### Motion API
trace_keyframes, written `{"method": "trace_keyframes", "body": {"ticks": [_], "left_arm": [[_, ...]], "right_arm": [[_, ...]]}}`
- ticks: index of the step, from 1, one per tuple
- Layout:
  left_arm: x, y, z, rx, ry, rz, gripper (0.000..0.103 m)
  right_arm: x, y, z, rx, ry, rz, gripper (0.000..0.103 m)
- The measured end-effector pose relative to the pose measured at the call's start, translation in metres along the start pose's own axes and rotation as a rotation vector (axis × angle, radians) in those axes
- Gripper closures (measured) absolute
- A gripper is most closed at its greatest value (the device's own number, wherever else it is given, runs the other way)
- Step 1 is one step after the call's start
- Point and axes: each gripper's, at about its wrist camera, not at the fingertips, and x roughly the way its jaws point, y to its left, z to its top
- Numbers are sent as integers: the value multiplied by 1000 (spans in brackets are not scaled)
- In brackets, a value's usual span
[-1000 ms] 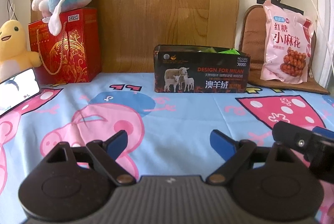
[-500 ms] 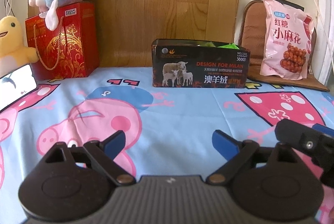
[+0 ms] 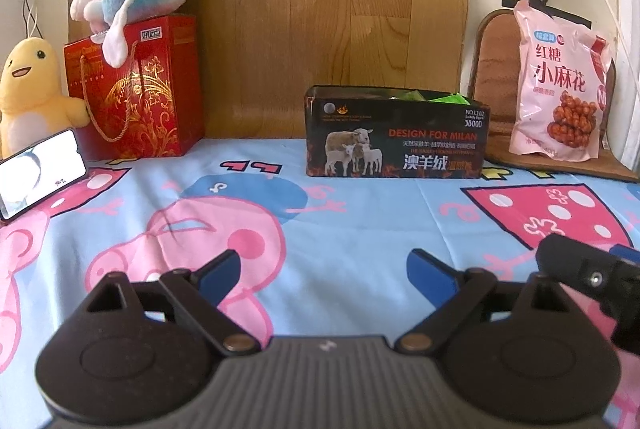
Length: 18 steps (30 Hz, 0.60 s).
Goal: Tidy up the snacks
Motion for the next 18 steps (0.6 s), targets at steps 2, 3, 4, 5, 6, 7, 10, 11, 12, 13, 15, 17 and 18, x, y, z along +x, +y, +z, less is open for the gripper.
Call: {"method": "trace_keyframes", "body": {"ticks": [2, 3, 4, 5, 6, 7, 10, 11, 12, 13, 15, 17, 18], "left_arm": [[0, 0, 0, -1, -1, -1, 10], [0, 0, 0, -2, -1, -2, 10], [0, 1, 0, -3, 0, -3, 10], [0, 1, 0, -4, 0, -4, 10], [0, 1, 0, -4, 0, -6, 10], [1, 1, 0, -3, 1, -8, 10], [0, 1, 0, -3, 0, -11, 9], [0, 1, 0, -3, -1, -12, 9], [0, 1, -1, -4, -1, -12, 9], [0, 1, -1, -4, -1, -12, 9], [0, 1, -1, -4, -1, -12, 9], [0, 1, -1, -5, -2, -11, 9], [0, 1, -1, -4, -1, -11, 9]], "right_arm": [[-1, 0, 0, 3, -4, 0, 4], [-1, 0, 0, 4, -4, 1, 4], [-1, -1, 0, 4, -4, 3, 4], [0, -1, 0, 4, -4, 4, 4], [0, -1, 0, 4, -4, 4, 4], [0, -1, 0, 5, -4, 5, 4], [0, -1, 0, 6, -4, 10, 4], [0, -1, 0, 7, -4, 11, 4], [0, -1, 0, 6, -3, 13, 4], [0, -1, 0, 6, -2, 13, 4], [0, -2, 0, 7, -1, 15, 4], [1, -1, 0, 8, 1, 14, 4], [0, -1, 0, 8, 1, 14, 4]]}}
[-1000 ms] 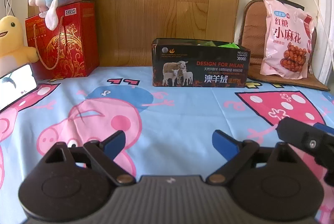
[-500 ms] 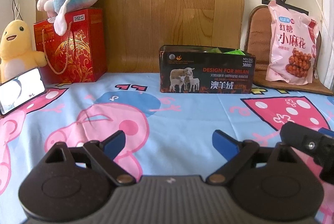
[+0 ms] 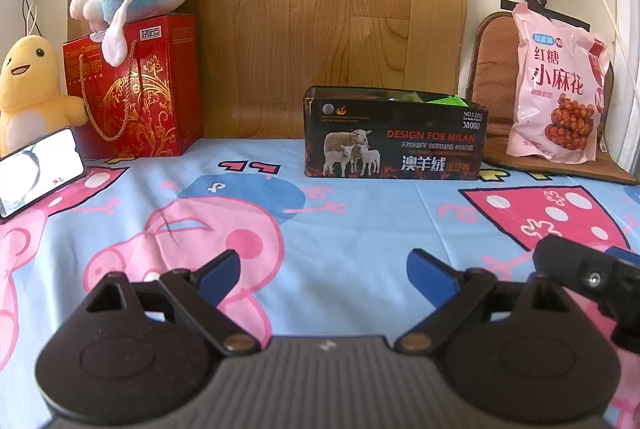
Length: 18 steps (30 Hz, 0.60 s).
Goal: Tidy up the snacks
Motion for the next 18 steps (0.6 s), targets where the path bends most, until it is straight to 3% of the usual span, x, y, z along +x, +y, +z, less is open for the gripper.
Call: {"method": "trace_keyframes", "body": {"ticks": [18], "left_arm": [[-2, 0, 0, -4, -2, 8, 8]], "right_arm": [[2, 0, -1, 4, 9, -2, 4]]}}
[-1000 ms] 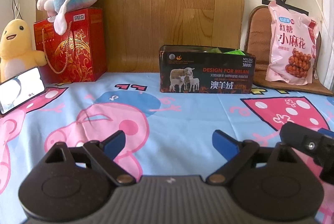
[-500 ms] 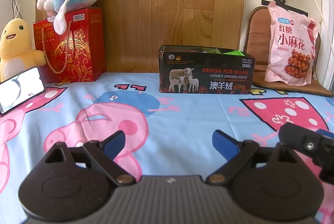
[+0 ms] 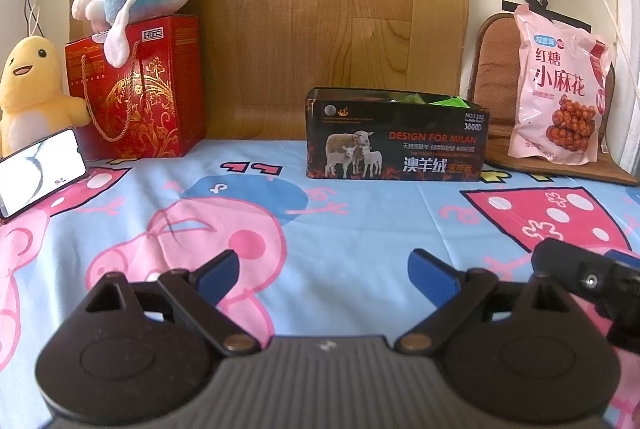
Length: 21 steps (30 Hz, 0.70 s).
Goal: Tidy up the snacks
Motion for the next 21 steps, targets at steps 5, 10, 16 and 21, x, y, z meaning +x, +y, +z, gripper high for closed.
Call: {"method": "trace_keyframes", "body": {"ticks": [5, 10, 16, 21], "left_arm": [[0, 0, 0, 0, -1, 1, 8], [1, 0, 1, 6, 17, 9, 7], [0, 23, -4, -36, 65, 25, 7], [-4, 17, -5, -2, 41, 35, 7]], "right_arm": [[0, 0, 0, 1, 0, -1, 4], [0, 0, 0, 3, 1, 2, 4], [0, 0, -1, 8, -2, 5, 4], [-1, 2, -1, 2, -3, 2, 4]]}}
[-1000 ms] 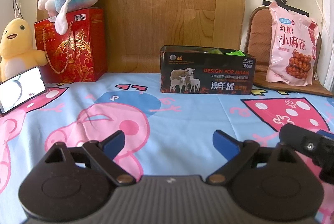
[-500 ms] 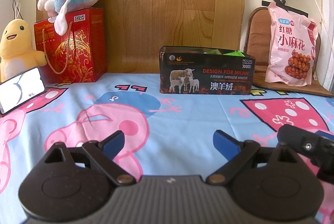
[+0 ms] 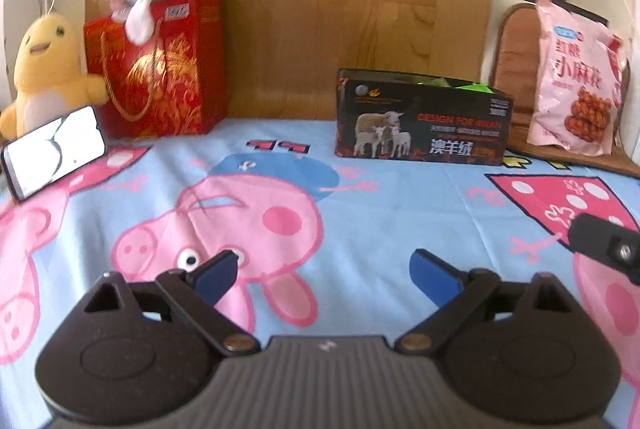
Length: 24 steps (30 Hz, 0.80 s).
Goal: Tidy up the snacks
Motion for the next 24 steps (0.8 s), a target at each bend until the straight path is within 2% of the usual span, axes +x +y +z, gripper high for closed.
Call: {"method": "trace_keyframes", "body": {"ticks": [4, 24], "left_arm": [[-6, -6, -1, 35, -38, 9, 7], [-6, -5, -2, 26, -40, -9, 6]], "right_arm": [[0, -1, 0, 5, -1, 0, 4], [-1, 0, 0, 7, -5, 5, 4]]}}
